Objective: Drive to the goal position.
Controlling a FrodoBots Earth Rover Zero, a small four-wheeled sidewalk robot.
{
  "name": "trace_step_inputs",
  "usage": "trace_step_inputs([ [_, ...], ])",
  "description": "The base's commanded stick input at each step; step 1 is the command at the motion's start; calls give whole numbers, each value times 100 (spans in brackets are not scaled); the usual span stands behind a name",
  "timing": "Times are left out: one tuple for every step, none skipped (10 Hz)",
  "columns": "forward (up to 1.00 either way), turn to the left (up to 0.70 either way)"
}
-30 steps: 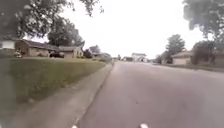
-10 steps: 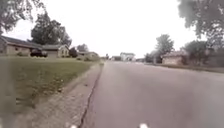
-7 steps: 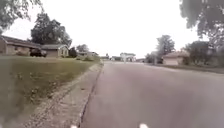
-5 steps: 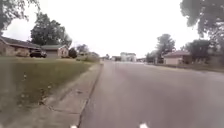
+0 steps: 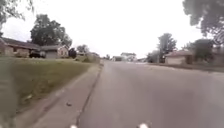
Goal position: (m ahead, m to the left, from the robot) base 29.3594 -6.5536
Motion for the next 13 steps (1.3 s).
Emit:
trace_step_inputs([
  [100, 0],
  [100, 0],
  [100, 0],
  [100, 0],
  [100, 0],
  [100, -5],
  [100, -14],
  [100, -21],
  [100, -5],
  [100, 0],
  [100, 0],
  [100, 0],
  [100, 0],
])
